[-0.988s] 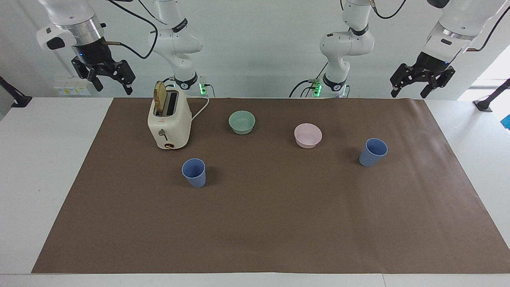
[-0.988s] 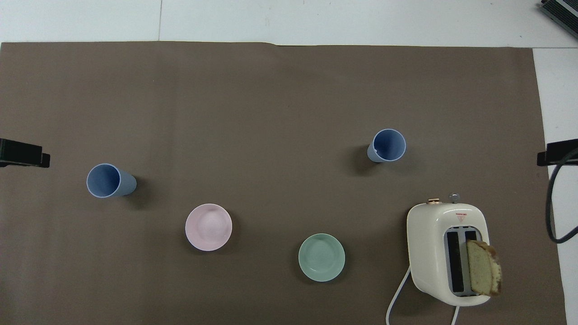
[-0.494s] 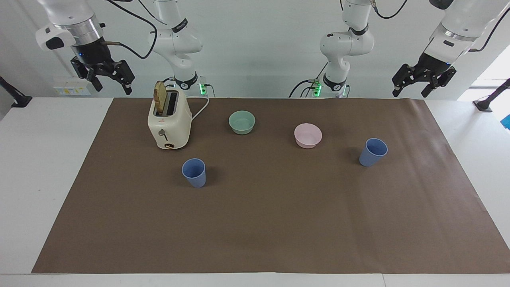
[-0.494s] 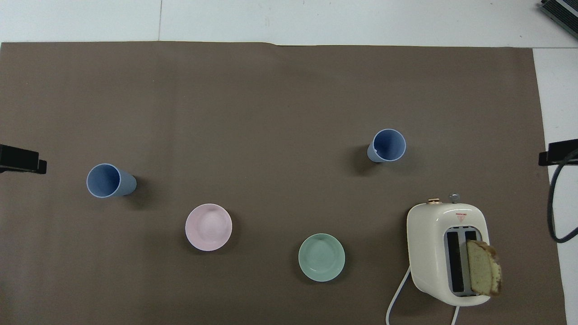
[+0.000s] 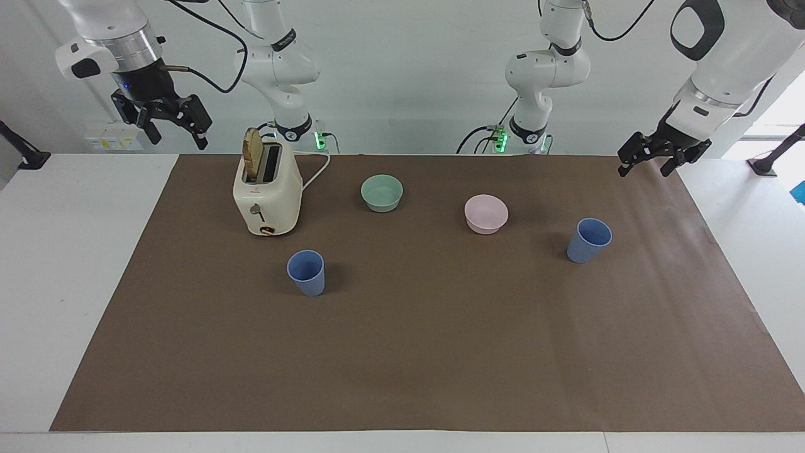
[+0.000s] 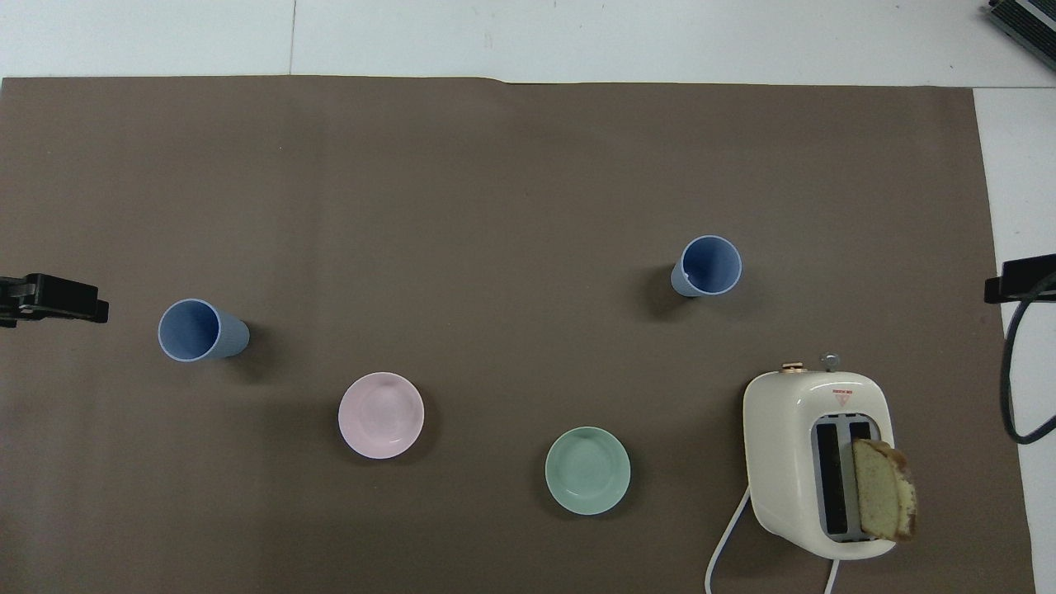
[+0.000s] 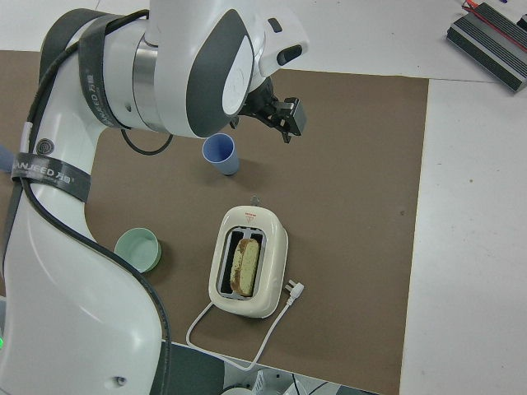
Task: Stack blue cups with both arms
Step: 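Reach the left gripper to the nearby blue cup and grasp it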
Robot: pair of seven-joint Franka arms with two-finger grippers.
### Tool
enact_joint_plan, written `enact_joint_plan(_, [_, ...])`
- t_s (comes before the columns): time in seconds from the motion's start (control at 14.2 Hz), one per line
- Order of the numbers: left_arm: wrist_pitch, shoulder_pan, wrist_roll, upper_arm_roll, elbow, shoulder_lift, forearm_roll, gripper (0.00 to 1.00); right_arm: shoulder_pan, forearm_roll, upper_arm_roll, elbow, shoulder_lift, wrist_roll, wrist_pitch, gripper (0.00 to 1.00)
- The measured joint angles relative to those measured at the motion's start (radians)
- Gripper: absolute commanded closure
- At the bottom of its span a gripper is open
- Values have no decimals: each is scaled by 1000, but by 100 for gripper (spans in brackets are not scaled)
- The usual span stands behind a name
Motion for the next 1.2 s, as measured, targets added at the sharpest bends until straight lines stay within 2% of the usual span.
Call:
enact_joint_plan(0.35, [95, 36, 1, 1, -102, 7, 0, 0, 0, 0, 0, -1, 0, 0, 0, 0])
enact_joint_plan(0.71, [211, 59, 5, 1, -203, 46, 1, 0, 0, 0, 0, -1, 0, 0, 0, 0])
enact_joint_plan(1.2, [335, 60, 5, -2, -239, 151, 1, 0, 0, 0, 0, -4, 0, 0, 0, 0])
